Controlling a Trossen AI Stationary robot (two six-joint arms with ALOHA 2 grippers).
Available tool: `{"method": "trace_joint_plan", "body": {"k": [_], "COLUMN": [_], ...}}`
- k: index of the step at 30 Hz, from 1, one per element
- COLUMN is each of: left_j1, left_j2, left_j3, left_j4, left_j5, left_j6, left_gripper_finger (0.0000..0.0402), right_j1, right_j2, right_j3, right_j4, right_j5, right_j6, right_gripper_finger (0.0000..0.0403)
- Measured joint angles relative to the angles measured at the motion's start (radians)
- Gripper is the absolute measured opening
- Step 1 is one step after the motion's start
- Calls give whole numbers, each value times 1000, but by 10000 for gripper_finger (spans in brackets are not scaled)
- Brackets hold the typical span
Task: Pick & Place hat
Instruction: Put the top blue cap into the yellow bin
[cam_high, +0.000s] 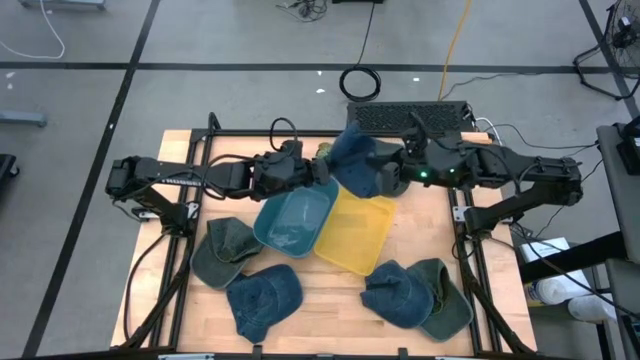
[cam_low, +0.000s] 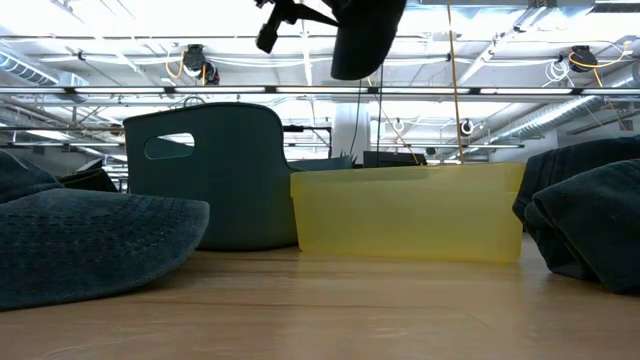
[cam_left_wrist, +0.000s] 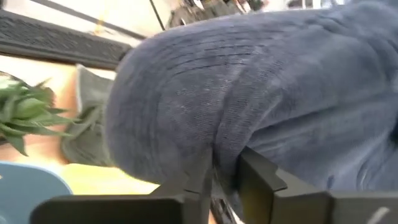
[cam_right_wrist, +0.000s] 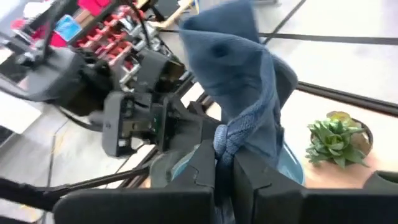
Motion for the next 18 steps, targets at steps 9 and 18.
{"method": "trace_joint_plan", "body": {"k": [9,18], "left_j1": [2,3], "left_j2": [-14,-82], "left_j3": [0,-1], "left_j4": [8,7], "left_j5": [208,344], "left_j6": [73,222], "left_gripper_finger": [121,128], "right_j1": [-58,-94], "right_j2": [-56,-152], "right_j3": [1,1], "right_j4": [-9,-11], "right_j5": [-147,-307], "right_j6": [-96,-178], "right_gripper_finger": [5,5]}}
